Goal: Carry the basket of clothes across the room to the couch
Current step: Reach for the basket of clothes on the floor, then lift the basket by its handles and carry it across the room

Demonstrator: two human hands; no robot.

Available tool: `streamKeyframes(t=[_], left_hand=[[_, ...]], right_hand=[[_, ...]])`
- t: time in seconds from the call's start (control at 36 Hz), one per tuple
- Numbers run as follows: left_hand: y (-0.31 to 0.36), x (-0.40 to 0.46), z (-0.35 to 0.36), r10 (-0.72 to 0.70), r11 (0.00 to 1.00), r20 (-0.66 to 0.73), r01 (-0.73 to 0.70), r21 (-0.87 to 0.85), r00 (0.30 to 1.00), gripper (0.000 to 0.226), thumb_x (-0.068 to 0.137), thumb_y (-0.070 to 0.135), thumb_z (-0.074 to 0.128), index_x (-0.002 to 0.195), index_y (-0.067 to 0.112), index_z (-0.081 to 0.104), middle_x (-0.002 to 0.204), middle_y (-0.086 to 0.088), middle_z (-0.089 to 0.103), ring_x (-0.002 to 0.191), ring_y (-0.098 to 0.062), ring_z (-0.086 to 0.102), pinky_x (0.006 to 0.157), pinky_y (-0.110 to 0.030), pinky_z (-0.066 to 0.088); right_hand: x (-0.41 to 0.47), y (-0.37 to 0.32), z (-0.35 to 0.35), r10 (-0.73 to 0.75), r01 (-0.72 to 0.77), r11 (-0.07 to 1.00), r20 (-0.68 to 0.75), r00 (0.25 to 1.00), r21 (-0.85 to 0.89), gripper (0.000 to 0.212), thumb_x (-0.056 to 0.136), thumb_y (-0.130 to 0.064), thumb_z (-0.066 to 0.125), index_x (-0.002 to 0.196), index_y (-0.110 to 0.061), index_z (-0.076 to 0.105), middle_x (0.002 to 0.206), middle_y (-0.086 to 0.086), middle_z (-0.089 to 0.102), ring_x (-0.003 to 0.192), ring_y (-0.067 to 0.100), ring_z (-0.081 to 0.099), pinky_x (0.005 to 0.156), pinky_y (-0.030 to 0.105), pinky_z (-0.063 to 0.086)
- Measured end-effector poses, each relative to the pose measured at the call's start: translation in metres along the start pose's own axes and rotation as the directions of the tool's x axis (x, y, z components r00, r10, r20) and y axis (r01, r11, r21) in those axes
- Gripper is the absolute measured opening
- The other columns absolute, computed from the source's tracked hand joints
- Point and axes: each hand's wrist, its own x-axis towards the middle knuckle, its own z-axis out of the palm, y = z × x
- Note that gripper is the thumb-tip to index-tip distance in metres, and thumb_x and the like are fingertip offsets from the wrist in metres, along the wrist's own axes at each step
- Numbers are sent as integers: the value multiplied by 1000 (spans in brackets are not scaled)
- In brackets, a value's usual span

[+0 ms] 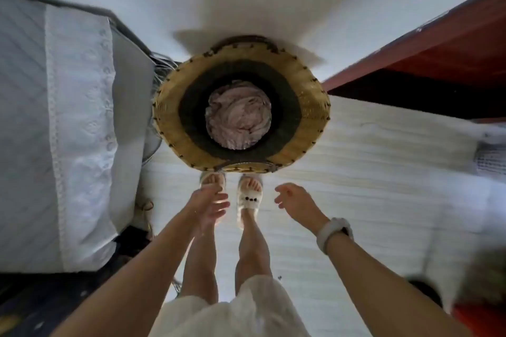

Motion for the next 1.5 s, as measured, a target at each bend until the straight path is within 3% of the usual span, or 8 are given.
streamKeyframes(t=[0.14, 0.33, 0.47, 0.64, 0.81, 1.08, 1.22, 1.5], left_hand=[[23, 54, 31, -54, 979, 115, 76, -190, 992, 55, 92, 41, 43, 138, 11, 37, 141, -10, 45, 129, -31, 44, 94, -40, 40], [33, 91, 60, -61, 759, 123, 126, -639, 991, 31, 98, 31, 30, 83, 11, 48, 98, -8, 61, 96, -25, 57, 108, -43, 32], [34, 81, 57, -75, 655, 109, 131, -744, 991, 30, 96, 14, 29, 69, 9, 41, 64, -7, 50, 67, -23, 56, 81, -40, 45], [32, 68, 47, -97, 672, 6, 70, -737, 995, 32, 94, 7, 26, 63, 9, 36, 60, -8, 36, 56, -22, 39, 74, -36, 45], [35, 56, 20, -60, 797, -185, -65, -601, 981, 34, 90, 3, 29, 57, 10, 35, 53, -6, 34, 50, -20, 33, 49, -29, 42], [72, -8, -38, 396, 908, -463, -415, 66, 793, 29, 91, 19, 41, 62, 17, 43, 59, -4, 42, 55, -15, 40, 52, -24, 33], [111, -50, -48, 754, 624, -236, -558, 547, 613, 29, 93, 28, 42, 77, 8, 56, 60, -3, 46, 58, -17, 42, 61, -30, 34], [112, -112, 31, 753, 120, 293, -561, 819, 589, 40, 93, 32, 41, 107, 2, 64, 106, -20, 67, 101, -38, 59, 84, -37, 44]], right_hand=[[66, -46, -26, -161, 153, 987, -240, 957, -50, 32, 92, -11, 37, 120, -4, 50, 118, 20, 58, 108, 34, 54, 83, 34, 40], [145, -119, -63, -481, 361, 873, -458, 747, -328, 49, 87, -10, 40, 135, -9, 30, 140, 20, 32, 128, 34, 36, 107, 40, 35], [166, -173, -83, -663, 412, 740, -476, 578, -532, 60, 81, -10, 39, 139, -11, 23, 147, 19, 25, 134, 37, 30, 106, 46, 36], [177, -214, -92, -678, 409, 665, -274, 682, -625, 46, 89, -24, 39, 133, -10, 34, 139, 16, 41, 127, 35, 37, 101, 46, 35], [155, -201, -88, -674, 510, 670, -154, 723, -539, 32, 91, -29, 43, 102, -1, 54, 94, 20, 59, 88, 34, 56, 69, 31, 35], [44, -108, -79, -301, 361, 932, -511, 805, 20, 21, 91, -25, 45, 90, -5, 51, 69, -1, 47, 66, 18, 46, 64, 32, 41], [-34, -72, -53, -9, 288, 881, -597, 802, 375, 14, 90, -20, 46, 80, -12, 52, 64, 8, 46, 62, 25, 43, 66, 42, 45], [-147, -12, 17, 556, 326, 442, -540, 632, 836, 20, 92, -25, 42, 83, -11, 53, 62, 6, 38, 57, 18, 34, 54, 31, 34]])
